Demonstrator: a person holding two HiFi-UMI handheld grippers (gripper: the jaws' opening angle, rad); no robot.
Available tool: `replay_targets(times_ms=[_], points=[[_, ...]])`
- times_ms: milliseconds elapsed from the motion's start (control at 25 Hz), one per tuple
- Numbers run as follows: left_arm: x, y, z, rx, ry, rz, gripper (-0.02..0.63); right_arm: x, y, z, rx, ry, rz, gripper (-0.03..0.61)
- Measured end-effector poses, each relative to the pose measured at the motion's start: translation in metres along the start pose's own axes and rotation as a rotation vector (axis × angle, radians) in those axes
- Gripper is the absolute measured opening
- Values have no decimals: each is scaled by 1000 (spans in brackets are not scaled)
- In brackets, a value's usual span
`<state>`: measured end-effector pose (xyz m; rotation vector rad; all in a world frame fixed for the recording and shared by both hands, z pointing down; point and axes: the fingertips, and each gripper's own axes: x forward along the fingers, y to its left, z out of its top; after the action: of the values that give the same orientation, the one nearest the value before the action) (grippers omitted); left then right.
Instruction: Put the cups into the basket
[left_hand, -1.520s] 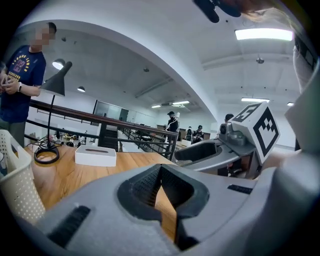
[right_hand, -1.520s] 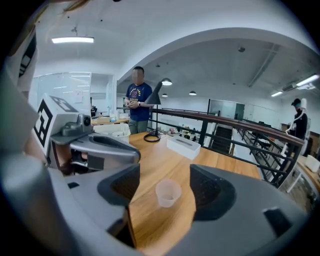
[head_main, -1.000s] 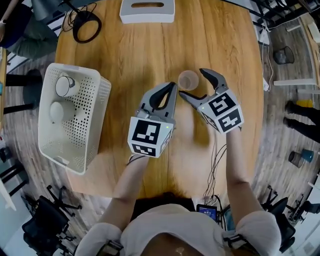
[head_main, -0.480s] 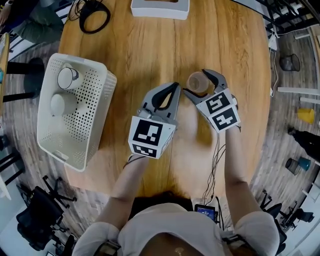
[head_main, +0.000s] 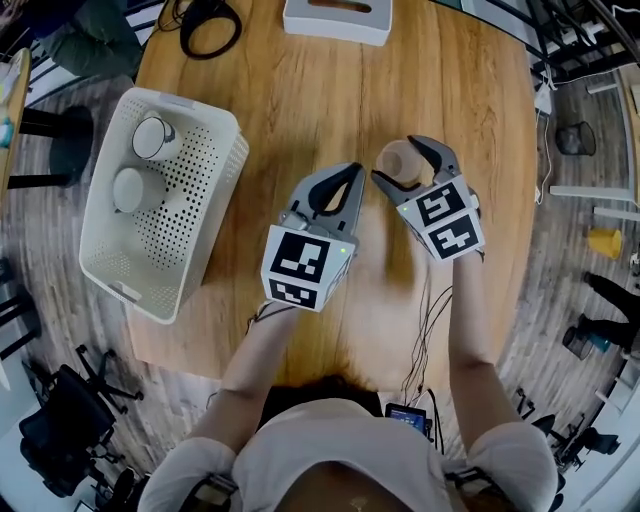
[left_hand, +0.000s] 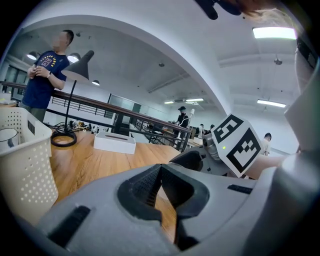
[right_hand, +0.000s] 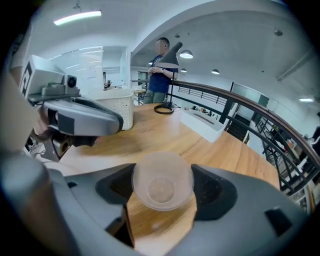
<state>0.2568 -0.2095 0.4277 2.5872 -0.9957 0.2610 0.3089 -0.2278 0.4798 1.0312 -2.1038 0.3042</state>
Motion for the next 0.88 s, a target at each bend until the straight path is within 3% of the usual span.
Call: replay_targets(times_ms=[440, 880], points=[[-45, -9, 24, 26, -48, 4, 6, -42, 37, 38, -25, -63, -14, 347], [-79, -26, 28, 29, -79, 6, 6, -72, 73, 48, -39, -88, -31, 347]])
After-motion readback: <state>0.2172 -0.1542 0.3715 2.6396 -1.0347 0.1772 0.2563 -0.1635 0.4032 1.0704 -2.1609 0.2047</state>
